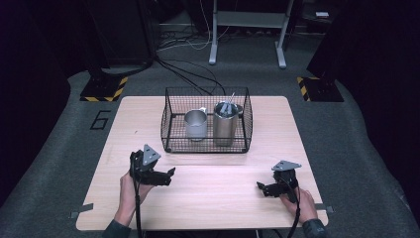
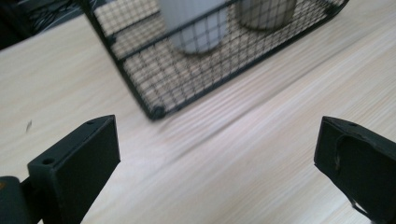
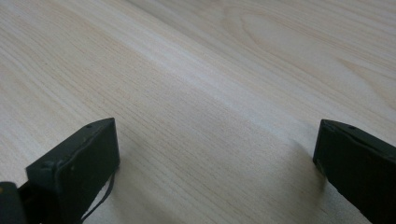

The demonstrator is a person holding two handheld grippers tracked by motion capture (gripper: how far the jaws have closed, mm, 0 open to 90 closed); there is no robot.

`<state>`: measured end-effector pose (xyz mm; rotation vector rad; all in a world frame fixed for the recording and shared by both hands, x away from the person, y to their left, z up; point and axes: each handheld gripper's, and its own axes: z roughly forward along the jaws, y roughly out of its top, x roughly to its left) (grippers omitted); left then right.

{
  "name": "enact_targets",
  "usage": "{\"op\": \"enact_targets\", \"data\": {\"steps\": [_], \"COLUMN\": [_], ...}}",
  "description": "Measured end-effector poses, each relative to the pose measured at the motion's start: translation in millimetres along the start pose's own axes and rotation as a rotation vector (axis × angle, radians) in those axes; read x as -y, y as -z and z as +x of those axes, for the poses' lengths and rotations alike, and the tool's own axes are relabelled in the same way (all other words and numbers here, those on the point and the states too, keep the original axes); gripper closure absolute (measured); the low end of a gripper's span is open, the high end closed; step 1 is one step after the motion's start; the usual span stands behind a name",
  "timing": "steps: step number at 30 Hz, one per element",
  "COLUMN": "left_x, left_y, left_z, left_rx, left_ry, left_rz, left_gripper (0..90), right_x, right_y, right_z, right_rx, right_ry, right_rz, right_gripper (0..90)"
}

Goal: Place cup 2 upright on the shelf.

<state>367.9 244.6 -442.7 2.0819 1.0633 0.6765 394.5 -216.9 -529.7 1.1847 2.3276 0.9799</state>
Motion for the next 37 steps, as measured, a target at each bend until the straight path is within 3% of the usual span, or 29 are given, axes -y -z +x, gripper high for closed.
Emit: {"op": "enact_targets", "data": {"steps": [11, 16, 21, 28, 37], "left_x": [65.2, 85.3, 94.7, 94.1, 94.2], "left_y": [-16.9, -25.7, -30.5, -32.7, -33.2], "left_z": [11.7, 16.8, 22.8, 27.7, 27.9], "left_rx": [-0.027, -0.056, -0.059, -0.047, -0.049], "left_ry": [0.119, 0.163, 0.185, 0.216, 0.216], "left_rz": [0.082, 0.079, 0.084, 0.094, 0.091], "left_gripper": [0.0, 0.0, 0.0, 0.0, 0.0], "right_x": [-0.1, 0.0, 0.0, 0.1, 0.1], "right_y": [-0.2, 0.0, -0.3, -0.1, -0.2], "right_z": [-0.7, -0.4, -0.3, 0.3, 0.3], "right_rx": [0.001, -0.001, 0.000, -0.001, 0.000], "right_ry": [0.012, 0.006, 0.007, 0.001, 0.001], "right_rz": [-0.003, 0.000, -0.005, -0.002, -0.004], "right_gripper": [0.0, 0.0, 0.0, 0.0, 0.0]}}
